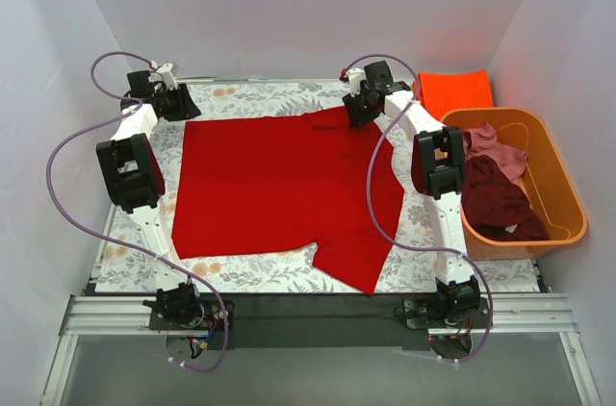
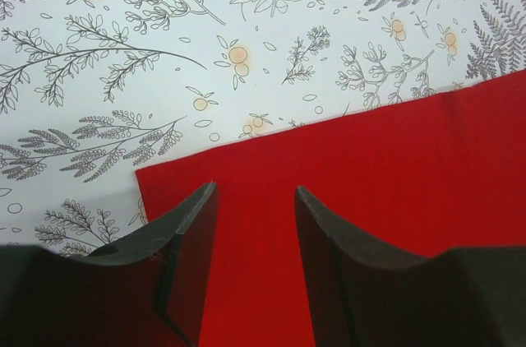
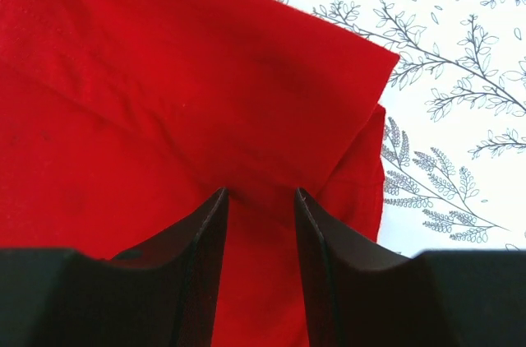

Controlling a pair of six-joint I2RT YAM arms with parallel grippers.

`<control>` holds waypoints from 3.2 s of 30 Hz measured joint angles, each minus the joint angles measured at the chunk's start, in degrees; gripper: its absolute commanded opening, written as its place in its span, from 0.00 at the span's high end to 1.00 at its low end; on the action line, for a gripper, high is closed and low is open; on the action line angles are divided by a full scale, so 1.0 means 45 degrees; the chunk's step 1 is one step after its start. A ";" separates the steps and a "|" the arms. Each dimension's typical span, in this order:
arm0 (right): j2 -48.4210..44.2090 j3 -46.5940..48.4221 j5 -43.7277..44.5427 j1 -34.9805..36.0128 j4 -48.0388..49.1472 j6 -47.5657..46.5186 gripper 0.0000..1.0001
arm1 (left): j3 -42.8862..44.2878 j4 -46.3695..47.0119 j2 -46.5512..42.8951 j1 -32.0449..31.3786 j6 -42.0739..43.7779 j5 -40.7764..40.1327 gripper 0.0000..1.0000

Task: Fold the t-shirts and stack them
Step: Fold the tshirt

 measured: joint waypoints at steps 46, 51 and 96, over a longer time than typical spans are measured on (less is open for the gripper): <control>-0.0049 -0.0529 -0.1384 -0.0568 0.1098 0.1195 0.99 | 0.2108 -0.0874 0.1991 0.0398 0.2341 -0.0719 0.61; -0.0257 -0.0529 -0.1496 -0.0593 0.1171 0.1200 0.99 | 0.2137 -0.1171 0.2409 0.0408 0.2968 0.0117 0.61; -0.1137 -0.0529 -0.2798 -0.0690 0.1200 0.1316 0.99 | 0.3507 -0.1817 0.3283 0.0432 0.5022 0.1530 1.00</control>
